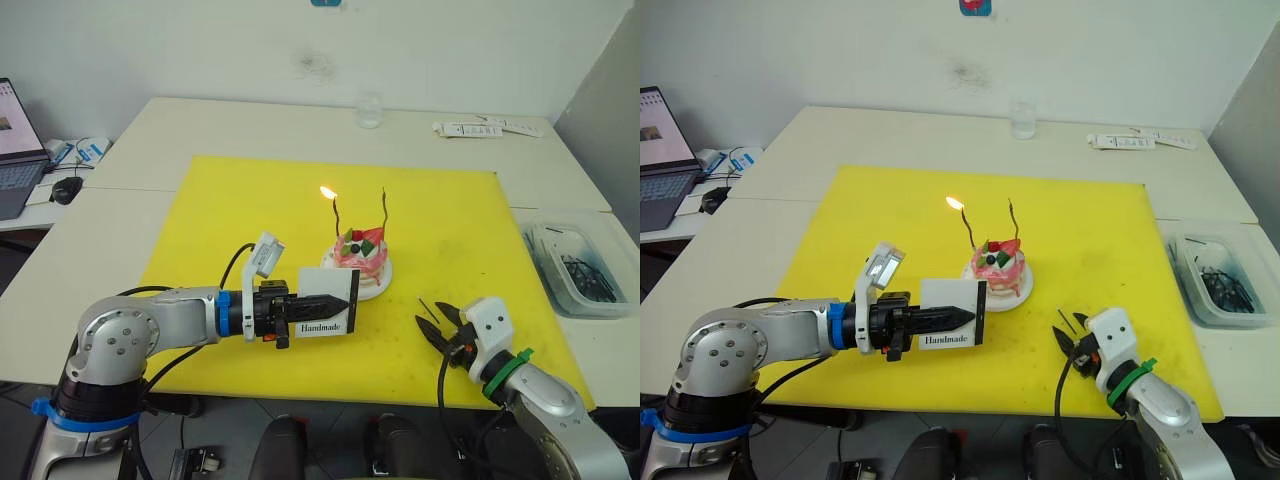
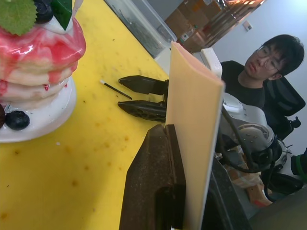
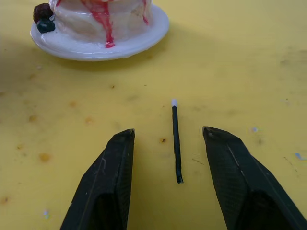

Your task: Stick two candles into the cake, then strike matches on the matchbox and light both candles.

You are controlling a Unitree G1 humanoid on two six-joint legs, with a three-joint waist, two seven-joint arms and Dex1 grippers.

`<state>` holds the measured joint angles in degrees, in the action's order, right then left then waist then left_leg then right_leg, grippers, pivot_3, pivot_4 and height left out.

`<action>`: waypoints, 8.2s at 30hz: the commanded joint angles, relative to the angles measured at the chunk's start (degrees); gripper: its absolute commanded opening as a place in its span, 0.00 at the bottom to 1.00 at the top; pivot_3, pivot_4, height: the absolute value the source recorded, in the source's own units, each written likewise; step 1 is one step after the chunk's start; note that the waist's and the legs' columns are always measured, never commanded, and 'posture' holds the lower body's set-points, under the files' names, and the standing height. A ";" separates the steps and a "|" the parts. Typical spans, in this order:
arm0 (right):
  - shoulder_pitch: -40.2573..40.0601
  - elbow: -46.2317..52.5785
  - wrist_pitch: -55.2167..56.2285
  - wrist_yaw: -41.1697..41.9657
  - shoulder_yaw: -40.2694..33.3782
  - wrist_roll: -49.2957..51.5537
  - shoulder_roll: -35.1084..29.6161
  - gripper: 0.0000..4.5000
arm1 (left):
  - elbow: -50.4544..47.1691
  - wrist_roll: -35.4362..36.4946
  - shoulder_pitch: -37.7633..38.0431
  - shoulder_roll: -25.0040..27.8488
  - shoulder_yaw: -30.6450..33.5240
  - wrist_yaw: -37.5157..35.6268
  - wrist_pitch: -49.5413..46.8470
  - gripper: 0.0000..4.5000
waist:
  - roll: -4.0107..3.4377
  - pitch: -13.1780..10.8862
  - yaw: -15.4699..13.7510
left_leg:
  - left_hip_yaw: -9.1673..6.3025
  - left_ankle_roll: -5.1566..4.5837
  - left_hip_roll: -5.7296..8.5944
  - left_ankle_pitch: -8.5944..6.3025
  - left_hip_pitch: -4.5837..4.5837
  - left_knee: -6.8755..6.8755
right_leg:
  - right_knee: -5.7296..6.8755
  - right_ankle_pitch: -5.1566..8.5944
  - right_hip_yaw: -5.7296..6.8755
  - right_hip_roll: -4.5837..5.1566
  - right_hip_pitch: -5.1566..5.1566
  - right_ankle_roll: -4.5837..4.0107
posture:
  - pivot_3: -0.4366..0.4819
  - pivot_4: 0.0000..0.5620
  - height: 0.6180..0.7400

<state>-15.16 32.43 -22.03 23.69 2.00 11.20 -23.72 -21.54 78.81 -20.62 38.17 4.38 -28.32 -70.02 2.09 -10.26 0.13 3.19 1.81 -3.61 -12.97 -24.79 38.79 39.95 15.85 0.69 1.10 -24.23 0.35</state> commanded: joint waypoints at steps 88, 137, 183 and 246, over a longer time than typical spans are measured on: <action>35.30 17.26 -26.91 11.18 14.05 7.35 -20.94 0.00 | 2.10 -5.21 -4.58 -7.71 -1.89 1.99 -0.65 0.00 | 0.07 0.03 -0.07 | -0.10 -0.01 0.02 0.00 -0.01 0.03 | 0.00 -0.06 0.06 0.03 0.08 0.16 | 0.48 0.27 0.54; 43.15 11.80 -25.32 17.57 5.51 6.10 -23.05 0.00 | -2.51 -6.22 5.54 9.53 2.10 -7.69 2.56 0.00 | 0.08 -0.06 -0.11 | -0.05 0.02 -0.04 0.01 0.05 0.01 | 0.04 -0.01 0.07 0.08 0.03 0.08 | 0.48 0.27 0.54; 53.38 7.03 -26.94 12.02 2.81 8.17 -19.44 0.00 | -1.55 -9.19 2.54 4.79 -0.85 -9.74 1.96 0.00 | 0.08 -0.06 -0.04 | -0.01 0.00 -0.03 0.00 -0.01 0.00 | 0.02 -0.03 0.04 0.06 0.00 0.11 | 0.48 0.27 0.54; 52.47 6.16 -23.77 13.49 3.32 5.08 -19.99 0.00 | -1.56 -9.10 2.34 3.37 -0.74 -9.28 1.19 0.00 | 0.07 -0.06 -0.04 | -0.01 0.00 -0.03 0.00 -0.02 0.00 | 0.02 -0.03 0.04 0.06 -0.01 0.11 | 0.48 0.27 0.54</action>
<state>37.14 37.26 -46.61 37.30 6.34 16.89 -43.09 -22.41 69.33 -17.29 41.75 3.64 -37.06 -68.73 2.16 -10.32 0.09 3.18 1.81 -3.64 -12.97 -24.81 38.79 39.98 15.82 0.72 1.16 -24.23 0.46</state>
